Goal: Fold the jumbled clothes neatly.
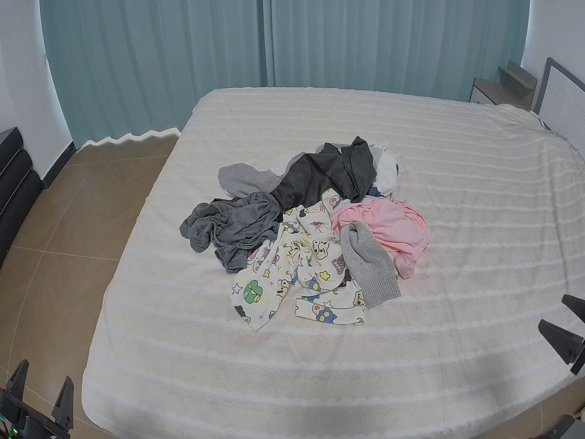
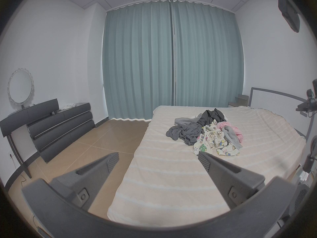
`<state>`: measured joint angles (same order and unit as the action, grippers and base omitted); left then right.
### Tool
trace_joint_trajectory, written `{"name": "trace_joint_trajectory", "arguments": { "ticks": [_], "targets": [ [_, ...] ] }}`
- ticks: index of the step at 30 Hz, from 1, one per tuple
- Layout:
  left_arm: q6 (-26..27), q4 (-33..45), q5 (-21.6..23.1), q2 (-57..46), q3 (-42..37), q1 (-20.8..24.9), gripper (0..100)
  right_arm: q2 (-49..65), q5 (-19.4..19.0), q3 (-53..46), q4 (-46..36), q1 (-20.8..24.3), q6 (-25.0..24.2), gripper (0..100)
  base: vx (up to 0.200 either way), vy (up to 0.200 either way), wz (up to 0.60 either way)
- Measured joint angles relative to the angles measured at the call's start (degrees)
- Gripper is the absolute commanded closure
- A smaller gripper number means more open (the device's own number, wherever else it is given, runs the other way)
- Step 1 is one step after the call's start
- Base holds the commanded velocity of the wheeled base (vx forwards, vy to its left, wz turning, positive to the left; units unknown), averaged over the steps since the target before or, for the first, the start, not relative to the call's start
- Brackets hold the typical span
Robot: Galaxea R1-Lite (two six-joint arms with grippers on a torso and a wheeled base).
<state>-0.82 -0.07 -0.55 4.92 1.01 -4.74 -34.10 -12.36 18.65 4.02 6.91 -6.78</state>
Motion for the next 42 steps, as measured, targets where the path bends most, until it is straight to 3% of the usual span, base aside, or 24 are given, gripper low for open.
{"name": "trace_joint_trajectory", "arguments": {
  "ticks": [14,24,34,42],
  "targets": [
    [0.0,0.0,0.0,0.0,0.0,0.0,0,-40.0,0.4,10.0,11.9,11.4,-11.0,0,0.000,0.000,0.00],
    [0.0,0.0,0.0,0.0,0.0,0.0,0,-68.9,4.8,24.4,17.4,18.4,-17.6,0,0.000,0.000,0.00],
    [0.1,0.0,0.0,0.0,0.0,0.0,0,-94.8,11.7,42.2,21.1,22.0,-25.5,0,0.000,0.000,0.00],
    [0.2,0.0,0.0,0.0,0.0,0.0,0,-102.6,12.9,47.6,21.9,22.6,-27.1,0,0.000,0.000,0.00]
  ]
}}
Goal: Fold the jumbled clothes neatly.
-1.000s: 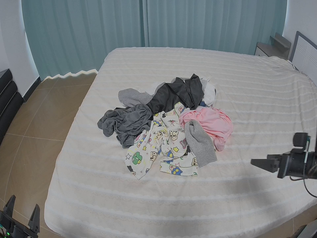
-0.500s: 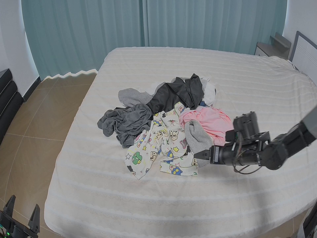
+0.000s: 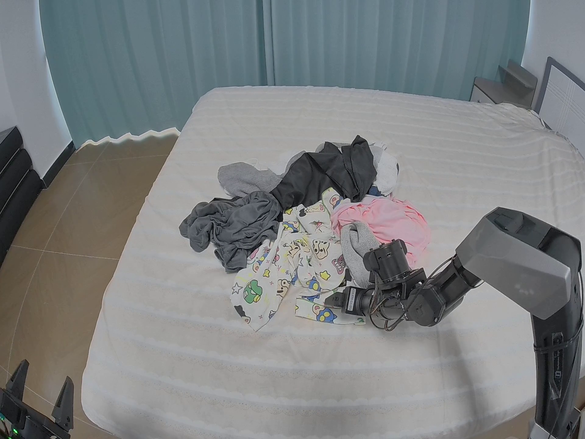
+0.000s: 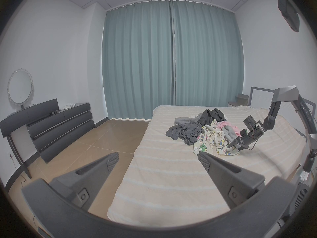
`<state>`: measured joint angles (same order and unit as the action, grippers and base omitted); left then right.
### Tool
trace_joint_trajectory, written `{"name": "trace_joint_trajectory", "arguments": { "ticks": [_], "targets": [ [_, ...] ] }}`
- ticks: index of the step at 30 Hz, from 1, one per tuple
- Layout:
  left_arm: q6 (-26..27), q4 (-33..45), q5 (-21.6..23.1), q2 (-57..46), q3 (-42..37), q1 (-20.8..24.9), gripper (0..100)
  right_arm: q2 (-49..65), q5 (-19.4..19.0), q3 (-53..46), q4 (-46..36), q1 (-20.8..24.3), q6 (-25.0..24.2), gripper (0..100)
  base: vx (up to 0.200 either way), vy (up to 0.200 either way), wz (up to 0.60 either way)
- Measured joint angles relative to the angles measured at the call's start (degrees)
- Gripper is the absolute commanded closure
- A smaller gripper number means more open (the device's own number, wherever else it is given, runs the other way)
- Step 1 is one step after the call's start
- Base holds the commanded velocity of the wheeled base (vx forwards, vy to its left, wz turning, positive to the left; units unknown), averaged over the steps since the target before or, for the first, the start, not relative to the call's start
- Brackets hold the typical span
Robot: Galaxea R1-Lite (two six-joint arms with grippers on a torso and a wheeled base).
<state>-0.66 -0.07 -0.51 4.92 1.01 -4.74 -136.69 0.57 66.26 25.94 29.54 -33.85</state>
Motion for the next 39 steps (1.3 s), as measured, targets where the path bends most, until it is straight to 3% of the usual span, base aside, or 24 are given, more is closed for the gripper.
{"name": "trace_joint_trajectory", "arguments": {
  "ticks": [11,12,28,39],
  "targets": [
    [0.0,0.0,0.0,0.0,0.0,0.0,0,-1.9,0.6,3.2,0.1,0.6,-2.9,0,0.000,0.000,0.00],
    [0.0,0.0,0.0,0.0,0.0,0.0,0,-2.0,0.7,3.6,0.0,0.8,-3.0,100,0.000,0.000,0.00],
    [0.0,0.0,0.0,0.0,0.0,0.0,0,-3.1,2.9,2.8,-0.2,0.9,-2.6,100,0.000,0.000,0.00],
    [0.0,0.0,0.0,0.0,0.0,0.0,0,9.7,-1.3,-11.9,0.3,1.3,-1.8,100,0.000,0.000,0.00]
  ]
}}
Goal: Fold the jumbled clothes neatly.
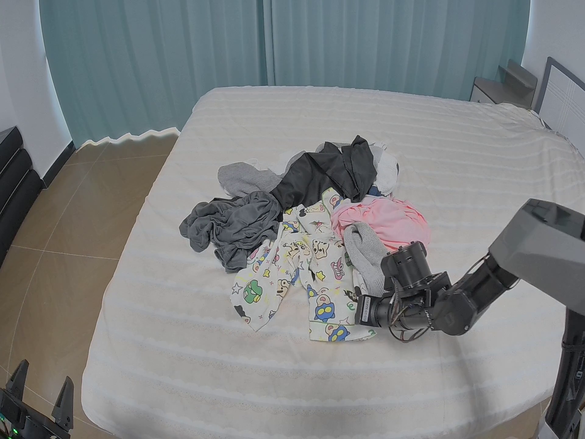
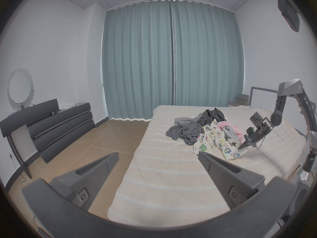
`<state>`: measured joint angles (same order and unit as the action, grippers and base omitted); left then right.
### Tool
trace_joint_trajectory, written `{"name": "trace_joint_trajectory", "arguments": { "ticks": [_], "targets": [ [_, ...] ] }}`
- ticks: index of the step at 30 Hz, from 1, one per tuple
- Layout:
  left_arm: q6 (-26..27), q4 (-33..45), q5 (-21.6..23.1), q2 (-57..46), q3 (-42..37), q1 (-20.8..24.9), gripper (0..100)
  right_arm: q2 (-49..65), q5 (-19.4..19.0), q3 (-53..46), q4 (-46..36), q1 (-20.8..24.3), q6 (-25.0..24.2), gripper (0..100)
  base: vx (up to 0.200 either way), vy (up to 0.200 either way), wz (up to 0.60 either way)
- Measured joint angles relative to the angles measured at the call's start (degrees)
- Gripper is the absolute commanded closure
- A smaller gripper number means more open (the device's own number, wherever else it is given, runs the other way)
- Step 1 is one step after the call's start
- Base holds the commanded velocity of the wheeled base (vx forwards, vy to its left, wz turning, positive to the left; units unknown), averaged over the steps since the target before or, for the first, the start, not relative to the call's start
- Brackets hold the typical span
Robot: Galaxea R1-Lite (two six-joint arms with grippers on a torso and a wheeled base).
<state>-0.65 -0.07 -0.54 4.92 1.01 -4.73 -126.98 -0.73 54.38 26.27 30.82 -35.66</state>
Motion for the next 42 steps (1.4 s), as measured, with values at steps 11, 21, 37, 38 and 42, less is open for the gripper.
{"name": "trace_joint_trajectory", "arguments": {
  "ticks": [11,21,37,38,42],
  "targets": [
    [0.0,0.0,0.0,0.0,0.0,0.0,0,18.5,-5.3,-17.9,3.1,4.1,0.0,100,0.000,0.000,0.00],
    [1.7,-0.2,1.1,-0.1,0.0,0.1,0,34.1,-9.3,-23.4,4.9,7.1,-0.4,100,0.000,0.000,0.00],
    [5.6,-0.5,6.6,-3.2,0.0,4.6,0,54.9,-11.8,-22.0,4.2,13.0,1.7,100,0.000,0.000,0.00],
    [5.6,-0.5,6.7,-3.3,0.0,4.7,0,55.7,-11.9,-21.7,4.2,13.3,1.9,100,0.000,0.000,0.00],
    [5.4,-0.6,6.7,-3.7,0.0,4.9,0,57.9,-11.9,-20.7,4.1,13.7,2.4,100,0.000,0.000,0.00]
  ]
}}
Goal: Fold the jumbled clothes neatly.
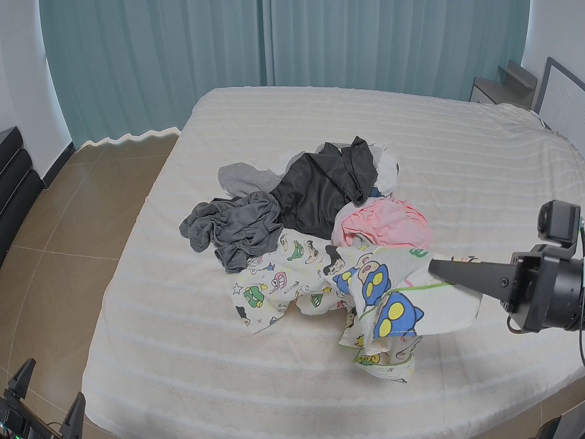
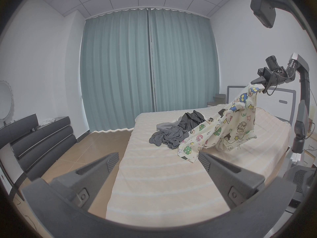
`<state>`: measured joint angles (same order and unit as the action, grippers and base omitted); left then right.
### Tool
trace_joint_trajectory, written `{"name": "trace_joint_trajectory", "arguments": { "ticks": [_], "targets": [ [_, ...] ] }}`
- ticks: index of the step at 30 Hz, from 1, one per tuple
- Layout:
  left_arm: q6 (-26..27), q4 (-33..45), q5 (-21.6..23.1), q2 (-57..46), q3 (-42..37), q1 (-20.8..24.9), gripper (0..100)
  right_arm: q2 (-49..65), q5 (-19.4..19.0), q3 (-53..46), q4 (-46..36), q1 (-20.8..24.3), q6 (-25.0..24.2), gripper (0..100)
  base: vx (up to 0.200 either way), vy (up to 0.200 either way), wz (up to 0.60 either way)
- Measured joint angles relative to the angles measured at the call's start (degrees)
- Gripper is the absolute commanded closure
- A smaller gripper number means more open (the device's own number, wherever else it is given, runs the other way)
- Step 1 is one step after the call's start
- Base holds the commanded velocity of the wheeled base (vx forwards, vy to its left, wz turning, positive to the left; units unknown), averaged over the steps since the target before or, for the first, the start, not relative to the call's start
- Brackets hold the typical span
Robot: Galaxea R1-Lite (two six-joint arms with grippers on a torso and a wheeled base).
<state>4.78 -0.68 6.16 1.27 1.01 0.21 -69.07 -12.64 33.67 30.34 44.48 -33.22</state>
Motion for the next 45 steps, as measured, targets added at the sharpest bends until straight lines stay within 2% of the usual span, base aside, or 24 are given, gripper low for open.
{"name": "trace_joint_trajectory", "arguments": {
  "ticks": [5,8,15,18,23,29,32,40,45],
  "targets": [
    [-5.6,-3.3,0.4,0.5,2.6,0.0,0,1.5,0.0,0.7,0.0,0.3,1.1,100,0.000,0.000,0.00],
    [-7.8,-5.0,2.9,3.7,8.0,0.1,0,2.0,-0.1,1.1,0.0,0.5,1.9,100,0.000,0.000,0.00],
    [-5.9,-5.2,15.3,18.0,15.3,3.2,0,2.8,-0.2,3.2,0.1,1.6,3.1,100,0.000,0.000,0.00],
    [-4.6,-5.1,18.4,25.7,16.6,6.0,0,2.9,-0.3,4.3,0.1,2.3,3.6,100,0.000,0.000,0.00],
    [-0.9,-5.3,21.0,39.3,17.1,11.4,0,2.5,-0.4,6.3,0.4,3.4,4.8,100,0.000,0.000,0.00],
    [3.7,-7.9,22.6,56.7,17.0,18.0,0,1.1,-0.3,8.9,0.6,4.5,5.5,100,0.000,0.000,0.00],
    [4.9,-12.1,23.0,65.3,17.0,20.6,0,0.3,-0.3,9.9,0.7,4.8,5.8,100,0.000,0.000,0.00],
    [5.9,-32.6,20.4,87.8,17.0,26.0,0,-1.3,-0.3,11.5,0.8,5.3,6.1,100,0.000,0.000,0.00],
    [3.7,-44.5,15.3,101.2,17.3,29.7,0,-1.9,-0.3,11.9,0.9,5.4,6.0,100,0.000,0.000,0.00]
  ]
}}
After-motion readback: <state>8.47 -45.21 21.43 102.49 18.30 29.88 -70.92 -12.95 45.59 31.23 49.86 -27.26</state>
